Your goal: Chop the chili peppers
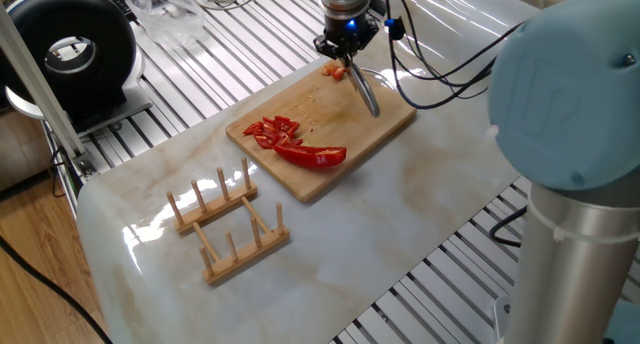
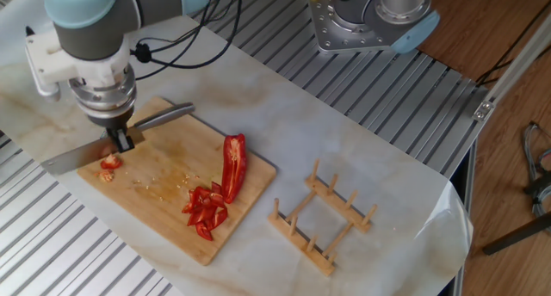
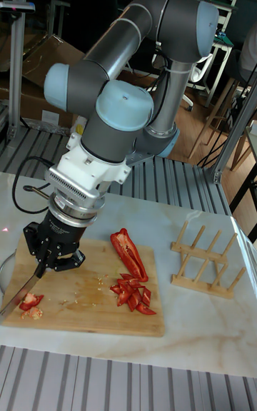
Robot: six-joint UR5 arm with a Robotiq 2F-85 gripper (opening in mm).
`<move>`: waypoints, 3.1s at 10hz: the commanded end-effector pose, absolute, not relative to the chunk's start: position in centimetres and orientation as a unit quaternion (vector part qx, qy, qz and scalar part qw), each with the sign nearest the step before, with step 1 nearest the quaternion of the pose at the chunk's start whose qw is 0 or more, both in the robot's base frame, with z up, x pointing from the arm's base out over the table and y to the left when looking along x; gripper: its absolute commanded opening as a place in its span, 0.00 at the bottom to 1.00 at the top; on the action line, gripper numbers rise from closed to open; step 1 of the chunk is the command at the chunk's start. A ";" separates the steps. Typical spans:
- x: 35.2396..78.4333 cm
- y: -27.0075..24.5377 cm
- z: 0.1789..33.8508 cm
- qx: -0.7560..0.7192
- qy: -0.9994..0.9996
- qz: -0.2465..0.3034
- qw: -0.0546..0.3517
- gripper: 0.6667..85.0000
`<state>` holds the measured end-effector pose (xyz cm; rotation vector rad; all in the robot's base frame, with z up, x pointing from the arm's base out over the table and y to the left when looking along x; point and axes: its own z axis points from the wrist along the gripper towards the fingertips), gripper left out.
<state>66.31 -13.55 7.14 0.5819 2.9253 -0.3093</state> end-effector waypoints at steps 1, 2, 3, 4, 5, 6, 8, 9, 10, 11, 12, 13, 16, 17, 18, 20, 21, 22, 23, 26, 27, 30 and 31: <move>67.7 -14.1 7.4 0.175 0.973 -0.123 0.082 0.01; 66.7 -14.4 7.4 0.162 0.976 -0.131 0.063 0.01; 65.7 -14.4 7.4 0.156 0.978 -0.133 0.045 0.01; 65.4 -14.3 7.5 0.152 0.978 -0.133 0.042 0.01; 65.5 -14.9 8.2 0.135 0.978 -0.153 0.045 0.01; 65.3 -14.6 8.9 0.121 0.979 -0.157 0.043 0.01; 64.5 -12.6 10.1 0.086 0.986 -0.135 0.045 0.01; 63.8 -12.3 11.4 0.068 0.985 -0.150 0.044 0.01; 63.0 -10.5 11.8 0.065 0.988 -0.135 0.036 0.01; 62.6 -8.5 11.7 0.057 0.992 -0.109 0.036 0.01; 62.8 -7.5 11.6 0.020 0.995 -0.089 0.040 0.01; 62.6 -5.7 11.4 -0.030 0.997 -0.056 0.035 0.01; 61.5 -2.7 11.2 -0.132 0.991 0.003 0.023 0.01; 61.2 -1.6 11.3 -0.143 0.989 0.027 0.027 0.01; 61.0 -1.2 11.1 -0.155 0.986 0.044 0.030 0.01; 60.5 -1.3 11.1 -0.173 0.983 0.055 0.035 0.01; 60.4 -1.1 11.1 -0.174 0.982 0.062 0.038 0.01; 60.4 -0.8 11.2 -0.174 0.981 0.071 0.041 0.01; 60.4 -0.5 11.2 -0.170 0.982 0.075 0.042 0.01; 59.9 -0.8 10.7 -0.167 0.982 0.077 0.034 0.01; 60.0 -0.7 10.4 -0.167 0.982 0.082 0.036 0.01; 59.8 -0.5 10.3 -0.167 0.981 0.087 0.037 0.01; 60.0 -1.1 9.8 -0.166 0.982 0.080 0.040 0.01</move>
